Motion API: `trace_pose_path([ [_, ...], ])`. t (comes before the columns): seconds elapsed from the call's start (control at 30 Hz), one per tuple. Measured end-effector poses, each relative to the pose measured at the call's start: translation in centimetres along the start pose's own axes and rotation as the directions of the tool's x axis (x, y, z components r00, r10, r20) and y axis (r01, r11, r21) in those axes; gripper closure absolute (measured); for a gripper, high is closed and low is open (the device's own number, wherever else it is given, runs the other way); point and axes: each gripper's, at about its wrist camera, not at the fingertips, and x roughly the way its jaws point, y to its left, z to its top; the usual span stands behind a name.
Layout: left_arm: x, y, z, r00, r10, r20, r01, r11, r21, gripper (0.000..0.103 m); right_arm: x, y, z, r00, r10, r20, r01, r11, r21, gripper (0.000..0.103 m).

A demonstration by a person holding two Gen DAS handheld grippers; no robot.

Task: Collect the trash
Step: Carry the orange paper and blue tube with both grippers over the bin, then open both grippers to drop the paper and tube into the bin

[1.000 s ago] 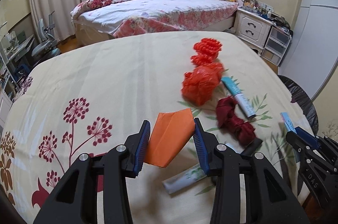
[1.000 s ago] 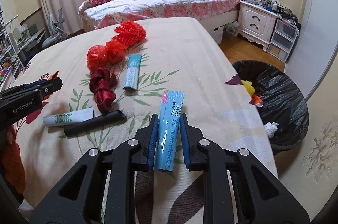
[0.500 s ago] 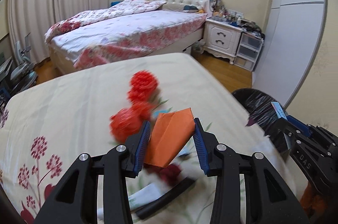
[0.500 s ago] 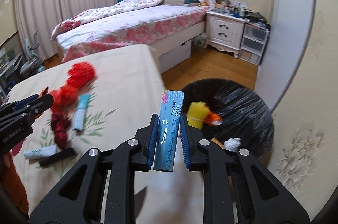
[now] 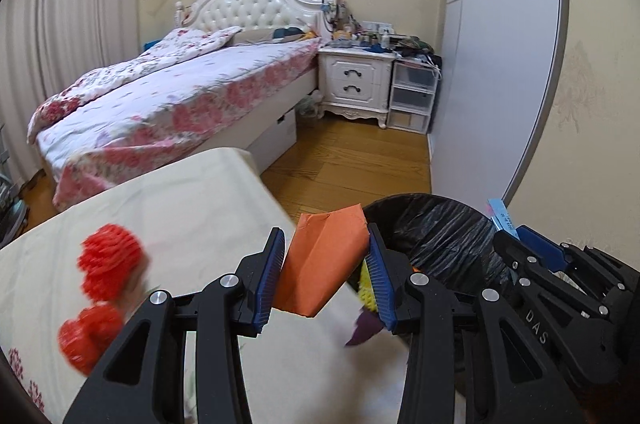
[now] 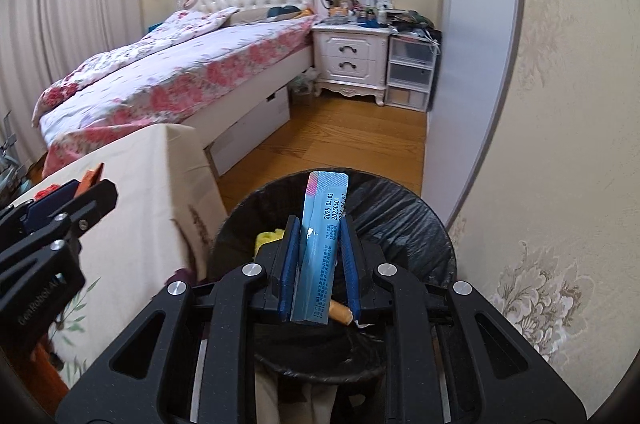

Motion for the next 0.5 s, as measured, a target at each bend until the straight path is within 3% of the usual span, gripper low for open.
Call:
trace_pose_path([
  [0.37, 6.1, -2.9, 0.8, 0.996, -0.012, -0.088, 0.019, 0.997, 0.075, 0.06, 2.8, -1.5, 0.6, 0.999, -0.037, -0.02, 0.039, 0.997, 0.063, 0.081],
  [0.5, 6.9, -2.8, 0.6, 0.994, 0.004, -0.114, 0.004, 0.998, 0.066, 0.039, 2.9, -1.8, 0.7, 0.999, -0.046, -0.019, 0.047, 0.996, 0.071, 0.073],
])
